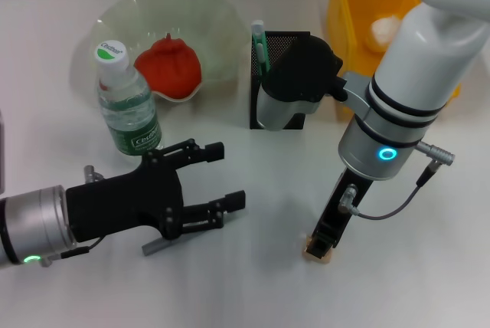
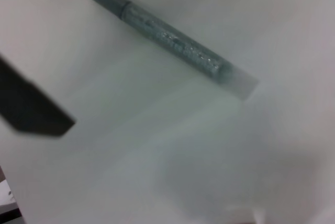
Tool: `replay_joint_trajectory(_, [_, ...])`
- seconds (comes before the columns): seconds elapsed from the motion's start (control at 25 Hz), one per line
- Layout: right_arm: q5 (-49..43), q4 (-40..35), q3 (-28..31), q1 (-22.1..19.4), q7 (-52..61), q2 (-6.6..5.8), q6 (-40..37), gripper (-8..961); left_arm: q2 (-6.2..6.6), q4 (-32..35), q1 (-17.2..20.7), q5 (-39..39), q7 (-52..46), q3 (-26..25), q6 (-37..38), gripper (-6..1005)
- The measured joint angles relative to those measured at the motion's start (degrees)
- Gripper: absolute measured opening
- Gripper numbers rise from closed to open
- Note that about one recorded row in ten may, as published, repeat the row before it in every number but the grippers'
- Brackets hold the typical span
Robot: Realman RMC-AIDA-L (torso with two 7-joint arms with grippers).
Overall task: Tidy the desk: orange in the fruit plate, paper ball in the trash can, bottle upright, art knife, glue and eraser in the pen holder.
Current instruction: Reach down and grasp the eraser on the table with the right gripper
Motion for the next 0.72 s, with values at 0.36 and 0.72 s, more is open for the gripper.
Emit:
replay_joint_trajectory(0.36, [0.0, -3.55, -3.11, -0.53, 0.46, 0.0, -0.16, 299, 0.16, 0.29, 1.17, -0.04, 0.09, -1.18, 0.12, 787])
replay_joint_trajectory(0.72, [-0.01, -3.51, -3.12, -0.48, 1.06, 0.0, -0.65, 298, 0.17, 0.34, 1.23, -0.04, 0.11, -1.18, 0.05, 787])
